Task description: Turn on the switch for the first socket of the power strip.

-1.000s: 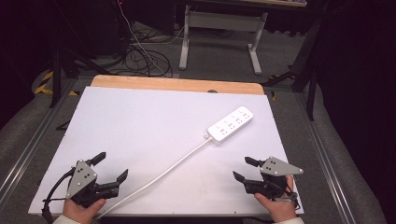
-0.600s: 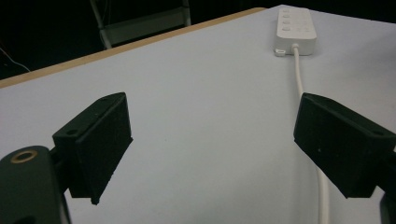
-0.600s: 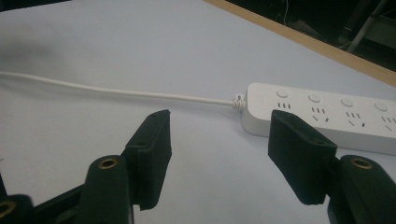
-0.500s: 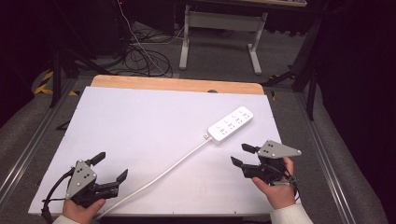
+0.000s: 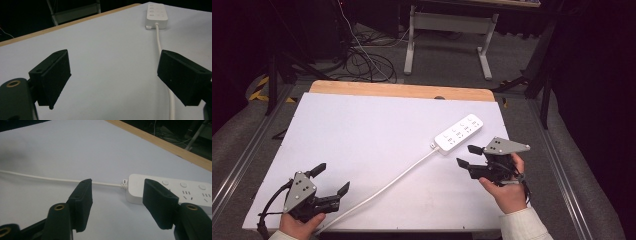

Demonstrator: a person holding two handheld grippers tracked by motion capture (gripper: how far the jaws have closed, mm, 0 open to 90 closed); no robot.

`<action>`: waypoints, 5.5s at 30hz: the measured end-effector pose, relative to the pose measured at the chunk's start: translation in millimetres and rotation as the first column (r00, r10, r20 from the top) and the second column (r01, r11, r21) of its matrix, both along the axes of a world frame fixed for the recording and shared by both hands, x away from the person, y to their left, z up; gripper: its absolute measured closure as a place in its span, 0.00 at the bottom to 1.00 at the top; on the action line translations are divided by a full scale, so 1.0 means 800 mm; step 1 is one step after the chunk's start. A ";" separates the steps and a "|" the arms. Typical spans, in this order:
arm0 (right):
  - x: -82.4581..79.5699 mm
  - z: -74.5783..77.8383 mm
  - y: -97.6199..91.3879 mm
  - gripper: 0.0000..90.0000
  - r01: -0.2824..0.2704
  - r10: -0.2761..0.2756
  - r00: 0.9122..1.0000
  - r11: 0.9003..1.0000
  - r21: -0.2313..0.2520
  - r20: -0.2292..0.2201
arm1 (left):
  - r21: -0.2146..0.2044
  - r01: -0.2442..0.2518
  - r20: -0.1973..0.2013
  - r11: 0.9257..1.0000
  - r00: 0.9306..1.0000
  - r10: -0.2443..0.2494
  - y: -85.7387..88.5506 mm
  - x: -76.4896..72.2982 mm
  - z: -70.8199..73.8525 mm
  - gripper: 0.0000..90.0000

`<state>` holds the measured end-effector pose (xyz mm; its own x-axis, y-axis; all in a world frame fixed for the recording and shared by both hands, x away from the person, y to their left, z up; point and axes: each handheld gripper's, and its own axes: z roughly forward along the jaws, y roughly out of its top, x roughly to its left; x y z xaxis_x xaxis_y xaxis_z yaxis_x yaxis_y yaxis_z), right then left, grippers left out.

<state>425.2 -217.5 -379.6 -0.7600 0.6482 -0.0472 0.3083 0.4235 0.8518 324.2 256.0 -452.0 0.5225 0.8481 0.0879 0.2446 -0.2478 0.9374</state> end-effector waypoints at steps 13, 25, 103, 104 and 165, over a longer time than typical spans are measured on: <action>0.032 0.012 0.023 0.76 0.023 -0.023 1.000 1.000 -0.019 -0.001 | 0.000 0.005 -0.003 1.000 1.000 -0.005 0.000 0.001 0.000 0.14; 0.075 0.006 0.039 1.00 0.070 -0.070 0.993 0.998 -0.002 -0.095 | -0.002 0.005 -0.002 1.000 1.000 -0.005 0.000 0.001 0.000 0.14; 0.174 -0.093 0.075 1.00 0.230 -0.252 0.957 0.961 -0.153 -0.144 | 0.000 0.005 -0.003 1.000 1.000 -0.005 0.001 0.002 0.000 0.14; 0.174 -0.093 0.075 1.00 0.229 -0.251 0.958 0.961 -0.155 -0.141 | 0.001 0.005 -0.002 1.000 1.000 -0.005 0.001 0.002 0.000 0.14; 0.146 -0.038 0.056 1.00 0.233 -0.236 0.968 0.972 -0.041 -0.089 | -0.004 -0.004 -0.006 1.000 1.000 0.004 0.001 0.002 0.000 0.14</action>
